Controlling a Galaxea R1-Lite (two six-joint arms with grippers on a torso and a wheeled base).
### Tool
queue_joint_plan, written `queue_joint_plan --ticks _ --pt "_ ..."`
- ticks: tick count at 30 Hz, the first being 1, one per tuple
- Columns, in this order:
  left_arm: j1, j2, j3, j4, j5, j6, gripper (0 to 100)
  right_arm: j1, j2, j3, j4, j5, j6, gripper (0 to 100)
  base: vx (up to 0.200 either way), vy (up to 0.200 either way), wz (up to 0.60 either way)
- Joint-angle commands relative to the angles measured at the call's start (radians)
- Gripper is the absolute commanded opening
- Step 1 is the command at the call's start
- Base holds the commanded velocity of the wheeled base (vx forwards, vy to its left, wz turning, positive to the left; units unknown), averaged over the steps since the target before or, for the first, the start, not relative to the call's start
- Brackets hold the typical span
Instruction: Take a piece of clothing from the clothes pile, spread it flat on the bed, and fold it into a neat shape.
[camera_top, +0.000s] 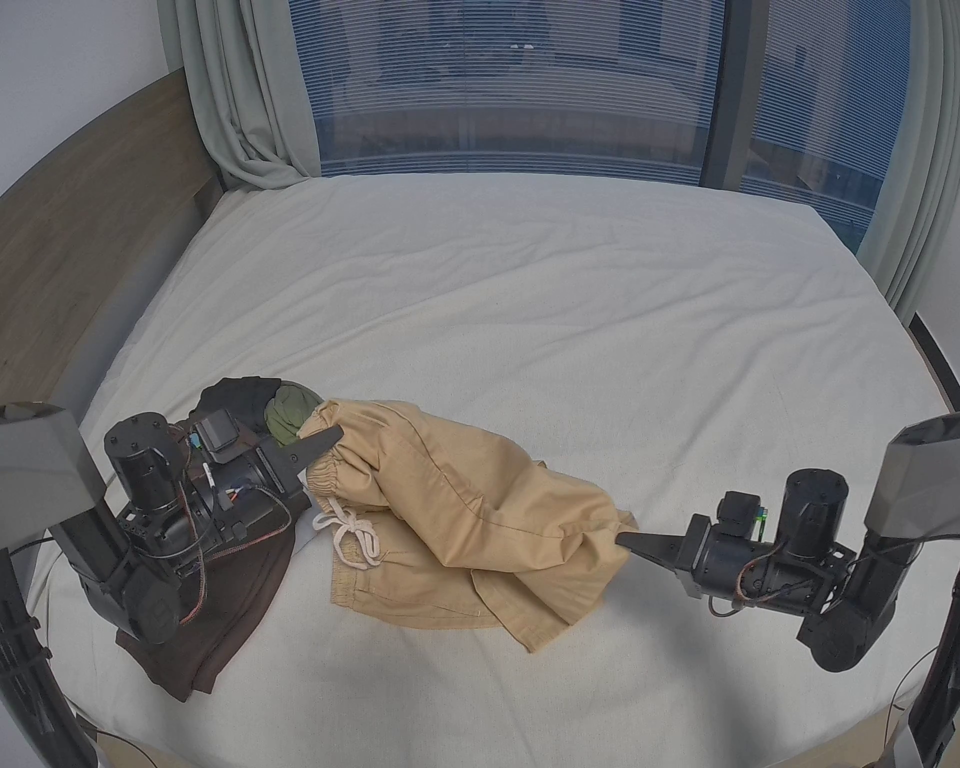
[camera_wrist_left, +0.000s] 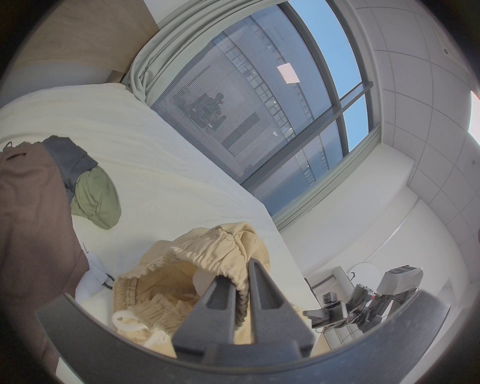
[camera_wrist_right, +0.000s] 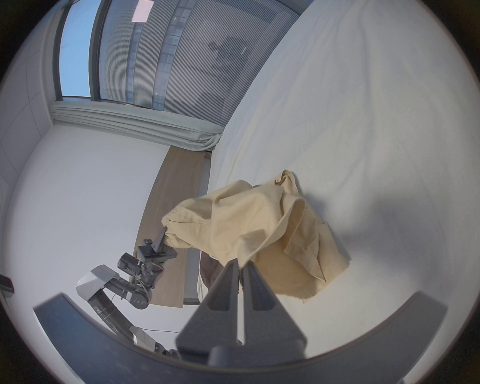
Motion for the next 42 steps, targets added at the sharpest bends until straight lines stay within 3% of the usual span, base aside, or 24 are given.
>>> queue_joint_plan --ticks 1,7,15,16,35,42 --pt "0.008 0.069 0.001 0.0 0.0 0.002 0 -0.038 -0.115 0.033 0.067 0.023 -0.019 0 0.0 0.0 0.0" --pt "0.008 0.129 -0.001 -0.002 0.011 0.009 0 -0.024 -0.052 0.027 0.106 0.111 -0.089 0 0.0 0.0 0.0" --pt "0.009 0.123 -0.012 -0.002 0.011 0.006 0 -0.016 0.133 -0.001 -0.037 0.109 -0.097 0 0.0 0.0 0.0" --pt "0.009 0.121 -0.013 -0.002 0.011 0.006 0 -0.018 0.14 -0.002 -0.036 0.109 -0.097 100 0.0 0.0 0.0" --pt "0.006 0.104 -0.015 -0.003 0.011 0.004 0 0.027 0.169 -0.12 -0.034 0.098 -0.092 100 0.0 0.0 0.0" --pt "0.006 0.092 -0.021 -0.003 0.011 0.001 0 0.055 0.184 -0.168 -0.034 0.037 -0.094 100 0.0 0.0 0.0"
